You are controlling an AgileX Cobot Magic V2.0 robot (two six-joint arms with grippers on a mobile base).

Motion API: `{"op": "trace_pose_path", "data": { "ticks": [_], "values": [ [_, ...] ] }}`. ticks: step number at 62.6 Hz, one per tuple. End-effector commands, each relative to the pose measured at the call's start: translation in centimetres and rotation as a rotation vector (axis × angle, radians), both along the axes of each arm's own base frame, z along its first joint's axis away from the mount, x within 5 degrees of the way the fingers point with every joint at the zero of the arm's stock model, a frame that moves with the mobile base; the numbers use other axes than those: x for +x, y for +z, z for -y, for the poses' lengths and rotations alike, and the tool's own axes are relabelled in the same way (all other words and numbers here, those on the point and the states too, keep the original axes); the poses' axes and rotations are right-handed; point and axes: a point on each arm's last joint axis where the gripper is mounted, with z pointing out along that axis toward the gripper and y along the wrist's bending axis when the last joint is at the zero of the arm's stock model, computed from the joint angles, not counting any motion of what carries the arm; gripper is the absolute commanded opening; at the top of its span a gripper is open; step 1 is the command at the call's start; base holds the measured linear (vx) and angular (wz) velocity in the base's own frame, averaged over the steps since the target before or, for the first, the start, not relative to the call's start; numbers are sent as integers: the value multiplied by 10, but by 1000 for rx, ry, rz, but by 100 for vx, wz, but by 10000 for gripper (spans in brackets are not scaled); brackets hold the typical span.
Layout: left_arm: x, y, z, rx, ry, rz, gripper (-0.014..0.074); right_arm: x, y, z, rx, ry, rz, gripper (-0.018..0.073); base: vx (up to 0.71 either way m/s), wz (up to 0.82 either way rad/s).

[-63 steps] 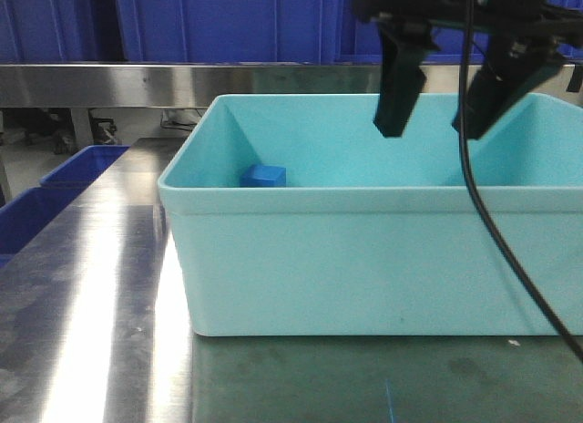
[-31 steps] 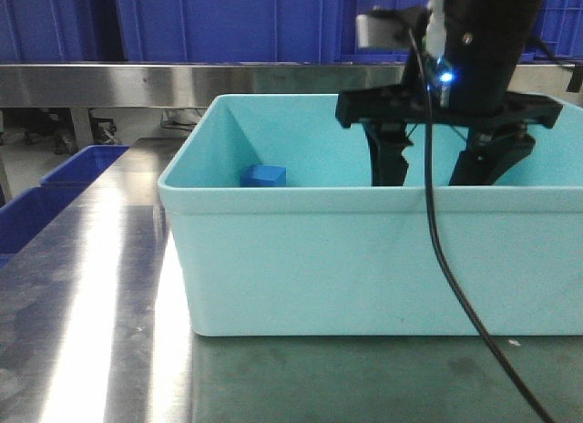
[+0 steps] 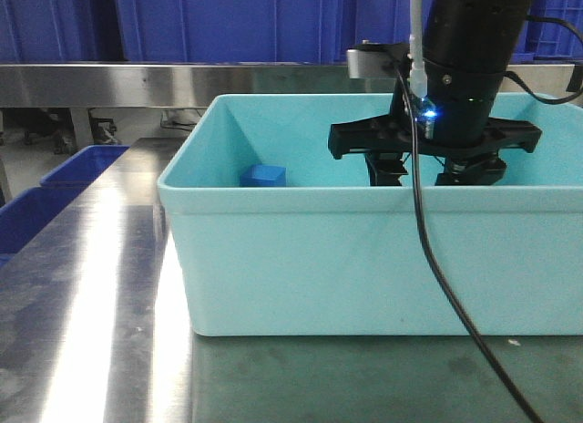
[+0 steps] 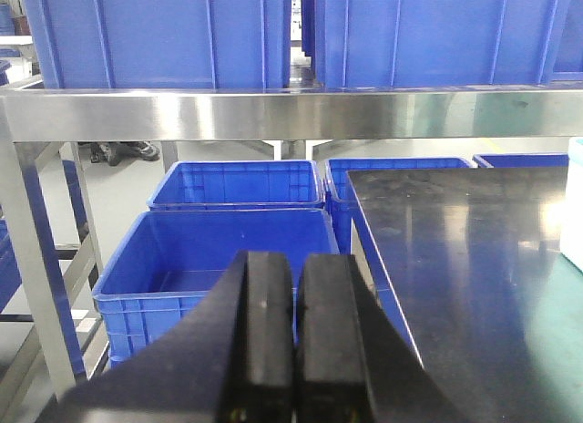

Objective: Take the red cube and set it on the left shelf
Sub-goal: 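Lower the right gripper into the teal bin and close on the red cube, then lift the red cube out of the teal bin with the right gripper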

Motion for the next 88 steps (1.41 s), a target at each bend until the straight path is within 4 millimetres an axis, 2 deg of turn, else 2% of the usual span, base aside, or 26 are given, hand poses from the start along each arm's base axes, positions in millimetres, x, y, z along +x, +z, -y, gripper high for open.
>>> {"op": "trace_pose_path", "data": {
  "ticks": [1,12,21,28,32,36,40,43,47,54,69,80,88],
  "values": [
    [0,0,0,-18,-3,67,90,3,32,2,37,-4,96,148,0,0],
    [0,0,0,-18,-3,67,90,1,68,4,71,-3,180,149,0,0],
    [0,0,0,-18,-3,67,90,-14,108,13,100,4,303,149,0,0],
    [0,0,0,-18,-3,67,90,-31,136,27,67,20,406,149,0,0],
    [0,0,0,-18,-3,67,90,-47,153,38,51,27,479,149,0,0],
    [0,0,0,-18,-3,67,90,-60,162,47,35,34,535,149,0,0],
    [0,0,0,-18,-3,67,90,-83,169,60,22,43,599,149,0,0],
    [0,0,0,-18,-3,67,90,-95,168,67,14,50,621,149,0,0],
    [0,0,0,-18,-3,67,90,-120,170,80,17,57,677,149,0,0],
    [0,0,0,-18,-3,67,90,-158,161,98,39,64,755,149,0,0],
    [0,0,0,-18,-3,67,90,-236,124,134,104,90,1010,148,0,0],
    [0,0,0,-18,-3,67,90,-274,99,152,154,79,1144,148,0,0],
    [0,0,0,-18,-3,67,90,-285,92,157,171,70,1187,148,0,0]
  ]
}}
